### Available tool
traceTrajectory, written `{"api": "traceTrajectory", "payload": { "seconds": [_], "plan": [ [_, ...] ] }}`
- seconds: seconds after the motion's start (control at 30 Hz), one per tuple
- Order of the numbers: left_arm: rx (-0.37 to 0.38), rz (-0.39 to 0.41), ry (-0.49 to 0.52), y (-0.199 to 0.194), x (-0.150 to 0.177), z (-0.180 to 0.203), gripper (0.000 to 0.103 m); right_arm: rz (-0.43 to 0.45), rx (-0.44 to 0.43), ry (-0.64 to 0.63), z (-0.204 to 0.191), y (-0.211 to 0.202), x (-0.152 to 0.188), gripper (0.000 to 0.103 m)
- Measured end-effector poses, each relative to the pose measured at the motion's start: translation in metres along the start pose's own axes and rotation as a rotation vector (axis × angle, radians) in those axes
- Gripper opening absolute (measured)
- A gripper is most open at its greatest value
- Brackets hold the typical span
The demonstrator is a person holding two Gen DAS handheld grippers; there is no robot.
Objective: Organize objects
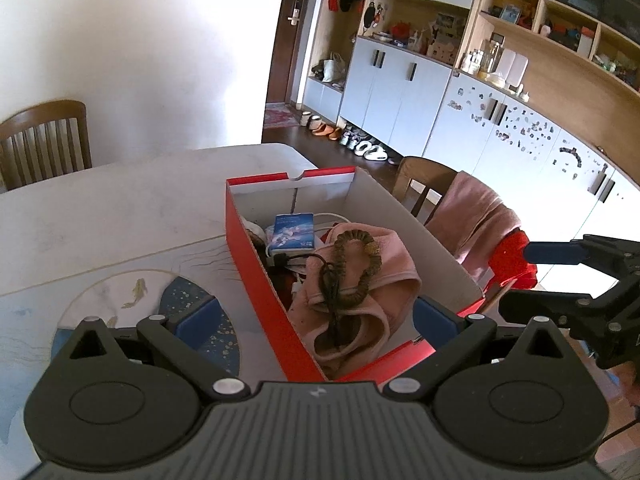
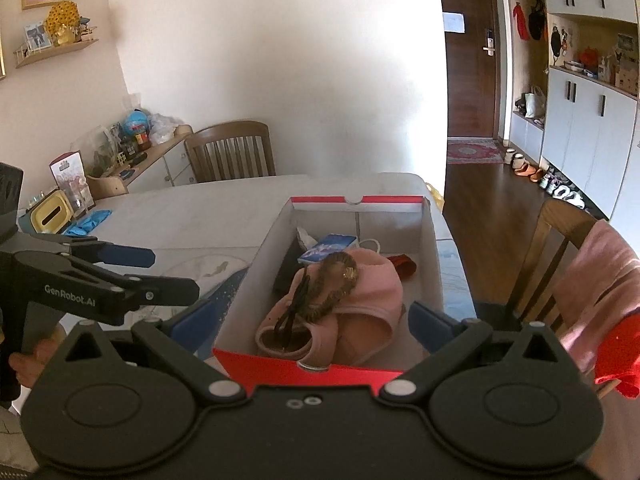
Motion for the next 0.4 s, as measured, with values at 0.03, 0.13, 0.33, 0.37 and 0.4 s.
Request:
{"api": "traceTrajectory", "payload": {
  "seconds": [0.03,0.13,0.33,0.37,0.4],
  "plan": [
    [-0.001,-0.002,0.003,-0.0002,0.0007,0.0001,0.103,-0.002,0.002,0.004,0.0001,-0.0003,0.0004,0.102],
    [0.0,-0.009,0.004,0.0011,0.0024,0.0007,0.103,-0.001,0.008,0.01,0.0004,-0.0001,0.0017,0.102],
    [0.001,-0.016,0.009,0.0032,0.0046,0.0006,0.103,-0.004,0.019,0.013,0.0002,-0.0006,0.0035,0.102],
    [0.005,-0.017,0.009,0.0031,0.0047,0.0006,0.103,-0.005,0.021,0.014,0.0005,-0.0005,0.0033,0.102],
    [0.009,-0.017,0.008,0.003,0.0051,-0.0002,0.103,-0.006,0.021,0.016,0.0001,-0.0003,0.0034,0.102]
  ]
}}
Point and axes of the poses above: each gripper's, at about its wrist camera, not at the fingertips, and y roughly the way its jaws point, z to its right, x to its underside, the point moved 1 cm from there along y, roughly the way its jaws point, and after that the axes turned 6 degrees about x, right-handed, at the moved point
